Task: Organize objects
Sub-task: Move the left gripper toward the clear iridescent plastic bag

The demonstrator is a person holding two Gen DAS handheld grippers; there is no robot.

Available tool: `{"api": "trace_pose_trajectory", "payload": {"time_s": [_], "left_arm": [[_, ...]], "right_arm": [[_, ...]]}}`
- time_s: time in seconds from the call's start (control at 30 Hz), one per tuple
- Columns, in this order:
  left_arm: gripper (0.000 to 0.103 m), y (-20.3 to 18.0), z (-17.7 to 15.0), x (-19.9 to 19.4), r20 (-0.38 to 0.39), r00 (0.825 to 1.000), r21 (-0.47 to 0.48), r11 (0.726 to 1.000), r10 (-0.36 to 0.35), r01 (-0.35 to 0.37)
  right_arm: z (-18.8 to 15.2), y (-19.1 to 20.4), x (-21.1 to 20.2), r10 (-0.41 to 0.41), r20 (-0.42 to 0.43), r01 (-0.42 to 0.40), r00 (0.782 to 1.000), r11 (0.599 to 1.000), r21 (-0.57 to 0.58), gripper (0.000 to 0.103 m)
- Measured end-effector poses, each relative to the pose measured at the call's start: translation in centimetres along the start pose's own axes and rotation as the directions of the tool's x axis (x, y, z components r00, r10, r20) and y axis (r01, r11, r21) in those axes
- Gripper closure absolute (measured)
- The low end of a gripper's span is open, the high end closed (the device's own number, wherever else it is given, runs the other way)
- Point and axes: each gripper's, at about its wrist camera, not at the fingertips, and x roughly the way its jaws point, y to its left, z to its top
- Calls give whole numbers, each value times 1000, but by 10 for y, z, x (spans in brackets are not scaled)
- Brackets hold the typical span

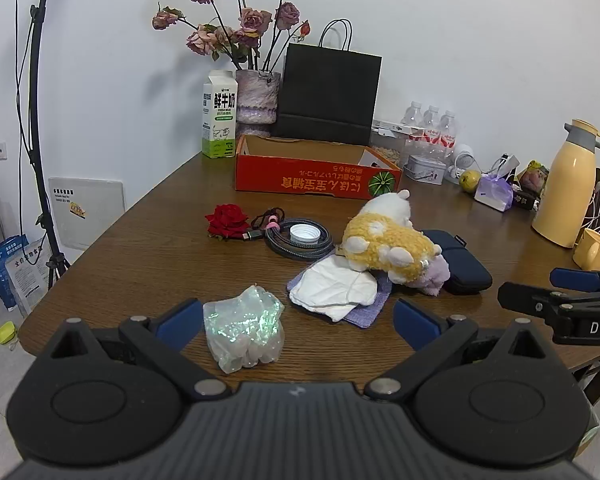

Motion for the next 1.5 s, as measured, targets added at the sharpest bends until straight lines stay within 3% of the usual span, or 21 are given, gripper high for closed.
{"api": "trace_pose_trajectory", "payload": {"time_s": [1.5], "left_arm": [[0,-2,-1,-1,2,1000,5,1000,-4,4]], "right_arm": [[-3,-5,-3,-5,3,5,1000,1000,-5,0]]}}
